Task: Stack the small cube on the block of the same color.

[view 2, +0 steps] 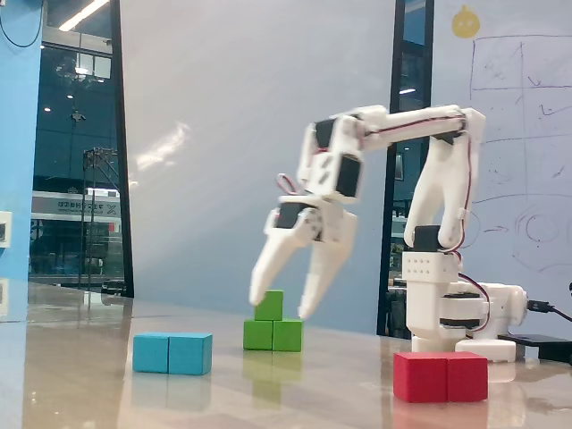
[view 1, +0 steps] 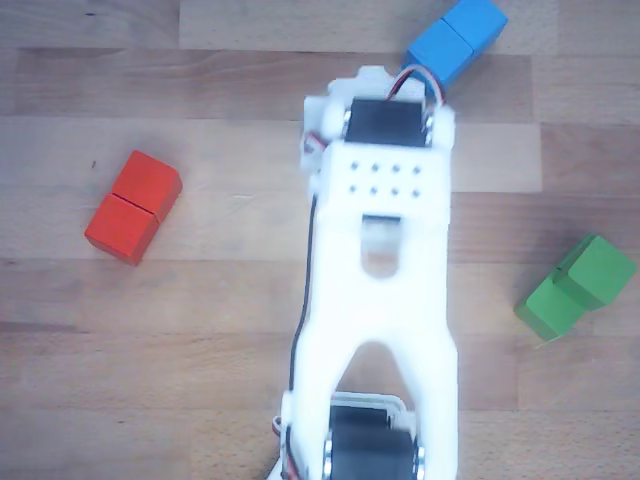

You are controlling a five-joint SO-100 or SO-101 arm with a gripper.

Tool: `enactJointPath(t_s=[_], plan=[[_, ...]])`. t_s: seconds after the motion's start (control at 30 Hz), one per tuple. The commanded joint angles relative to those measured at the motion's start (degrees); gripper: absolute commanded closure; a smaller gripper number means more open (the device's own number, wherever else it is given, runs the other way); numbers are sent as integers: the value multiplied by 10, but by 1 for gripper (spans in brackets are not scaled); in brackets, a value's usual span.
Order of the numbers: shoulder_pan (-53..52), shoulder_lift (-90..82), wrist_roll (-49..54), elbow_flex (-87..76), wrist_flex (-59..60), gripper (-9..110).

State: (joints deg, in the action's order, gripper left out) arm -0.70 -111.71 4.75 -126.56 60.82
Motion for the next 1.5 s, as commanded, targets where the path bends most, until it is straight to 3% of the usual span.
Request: enactJointPath(t_s=[0.0, 0.47, 0.7, 0.9, 1.47], plan=[[5, -157, -42, -105, -50, 74], [5, -558, -70, -390, 11, 74], [10, -707, -69, -453, 69, 87], [11, -778, -44, -464, 106, 103], [7, -859, -44, -482, 139, 101]])
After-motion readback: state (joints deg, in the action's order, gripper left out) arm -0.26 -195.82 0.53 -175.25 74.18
